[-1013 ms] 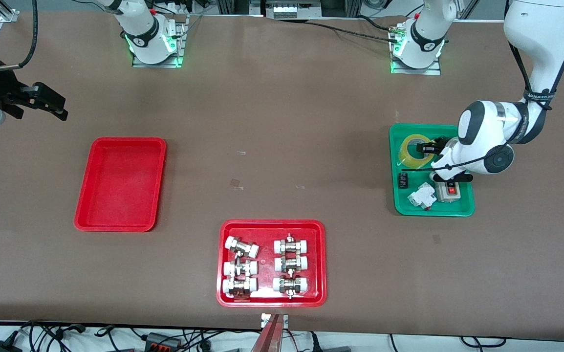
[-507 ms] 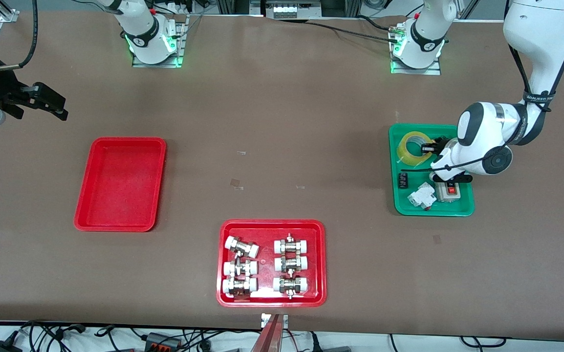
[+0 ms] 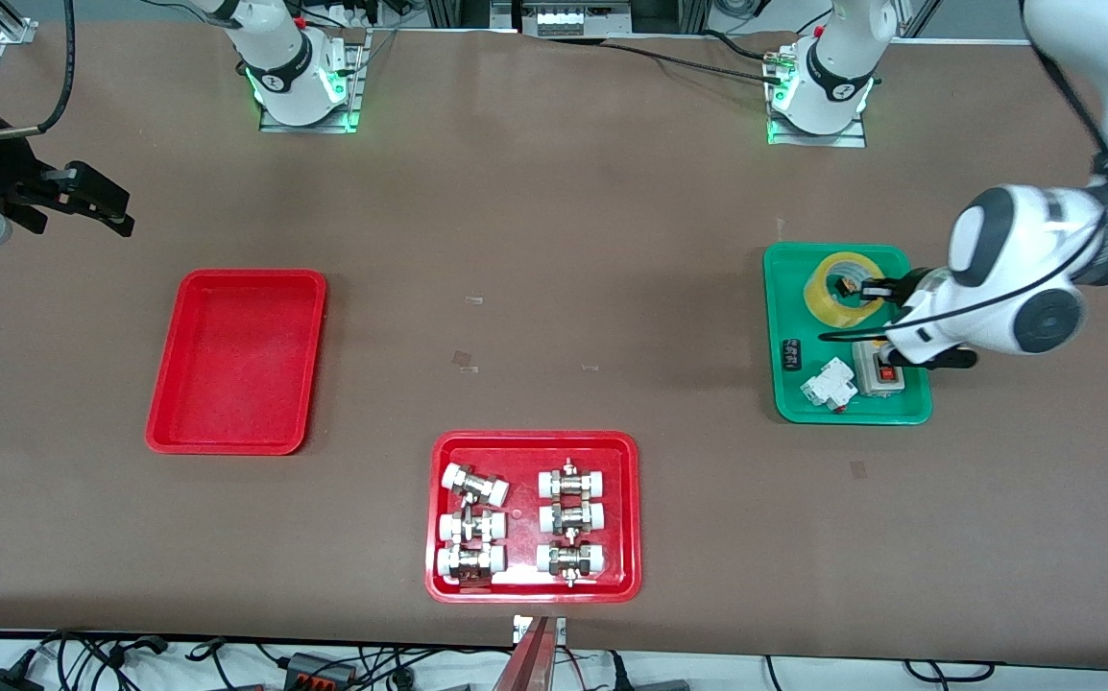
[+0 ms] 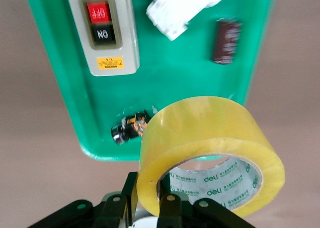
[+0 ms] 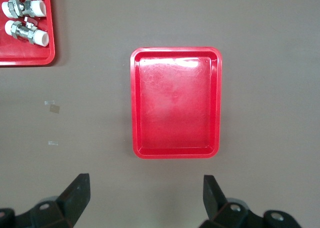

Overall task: Left arm passes tape to right arm into tray
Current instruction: 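Lift the tape with the left gripper while the right gripper reaches over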

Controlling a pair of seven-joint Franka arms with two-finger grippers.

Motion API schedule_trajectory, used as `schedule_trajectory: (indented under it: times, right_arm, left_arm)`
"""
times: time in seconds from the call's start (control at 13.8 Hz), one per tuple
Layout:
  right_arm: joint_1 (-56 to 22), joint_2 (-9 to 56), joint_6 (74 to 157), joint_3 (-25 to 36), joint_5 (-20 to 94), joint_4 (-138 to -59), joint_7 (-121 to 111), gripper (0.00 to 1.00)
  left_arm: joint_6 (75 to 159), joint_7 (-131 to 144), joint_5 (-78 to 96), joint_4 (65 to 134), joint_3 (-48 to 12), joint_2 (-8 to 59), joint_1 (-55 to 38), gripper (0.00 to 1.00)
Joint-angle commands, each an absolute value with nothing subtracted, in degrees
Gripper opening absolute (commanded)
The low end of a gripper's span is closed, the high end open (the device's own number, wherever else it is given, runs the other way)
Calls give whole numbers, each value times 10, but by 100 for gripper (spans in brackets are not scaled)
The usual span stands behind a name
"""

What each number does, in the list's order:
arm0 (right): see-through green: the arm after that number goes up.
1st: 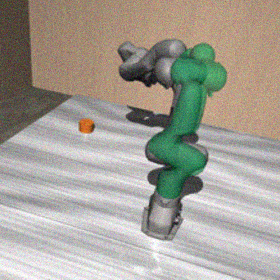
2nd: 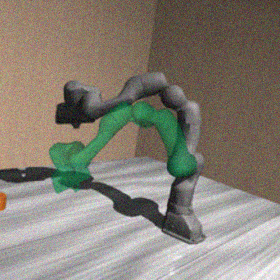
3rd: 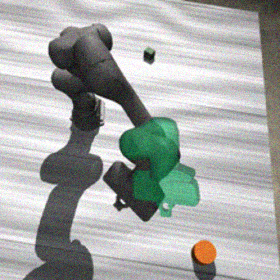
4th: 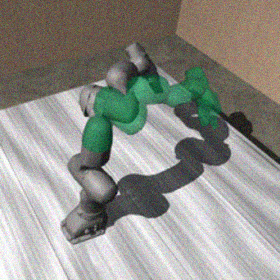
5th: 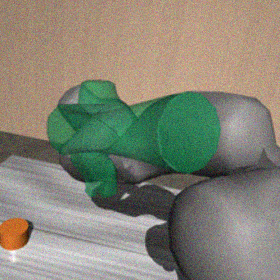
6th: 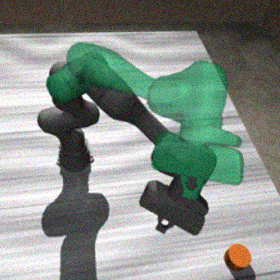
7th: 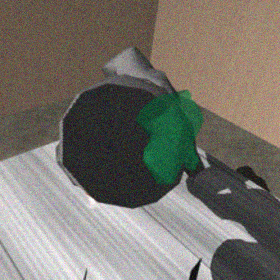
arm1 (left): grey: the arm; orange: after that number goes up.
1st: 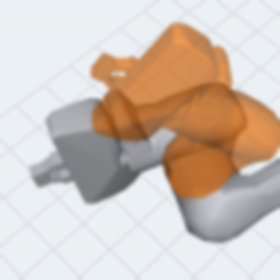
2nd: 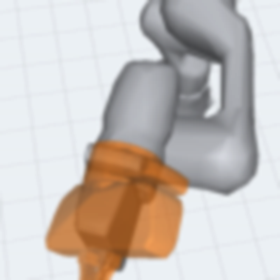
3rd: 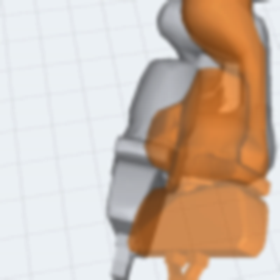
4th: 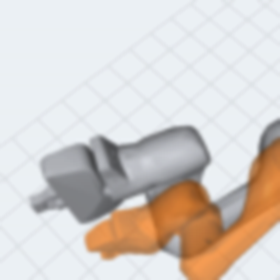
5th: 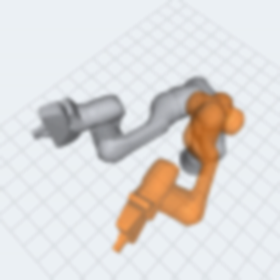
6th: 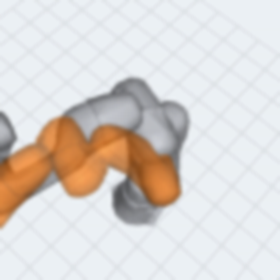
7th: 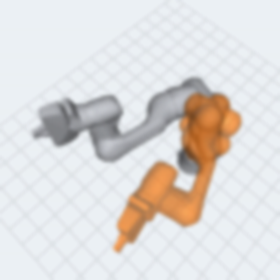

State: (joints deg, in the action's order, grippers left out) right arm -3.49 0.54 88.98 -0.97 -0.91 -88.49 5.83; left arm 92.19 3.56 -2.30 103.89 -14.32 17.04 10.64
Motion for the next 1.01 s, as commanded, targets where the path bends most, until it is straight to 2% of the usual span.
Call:
schedule_trajectory:
  times: [0.0, 0.14, 0.29, 0.43, 0.65, 0.94]
  right_arm:
    - [-40, 4, 889, -11, -15, -883, 62, 100]
    - [-40, 2, 888, -11, -15, -883, 58, 100]
    - [-42, 4, 884, -11, -15, -883, 57, 100]
    - [-57, 11, 877, -11, -14, -886, 57, 100]
    - [-57, 22, 841, -11, -13, -887, 53, 100]
    - [-50, 39, 831, -8, 36, -885, 33, 100]
  left_arm:
    - [826, 30, -19, 922, -201, 145, 106, 3]
    - [778, 37, -26, 851, -250, 144, 106, 3]
    - [788, 47, -15, 820, -284, 166, 94, 3]
    - [843, 81, 9, 789, -298, 214, 56, 3]
    - [935, 197, 66, 785, -298, 264, 4, 3]
    - [1110, 326, 135, 785, -297, 342, -79, 3]
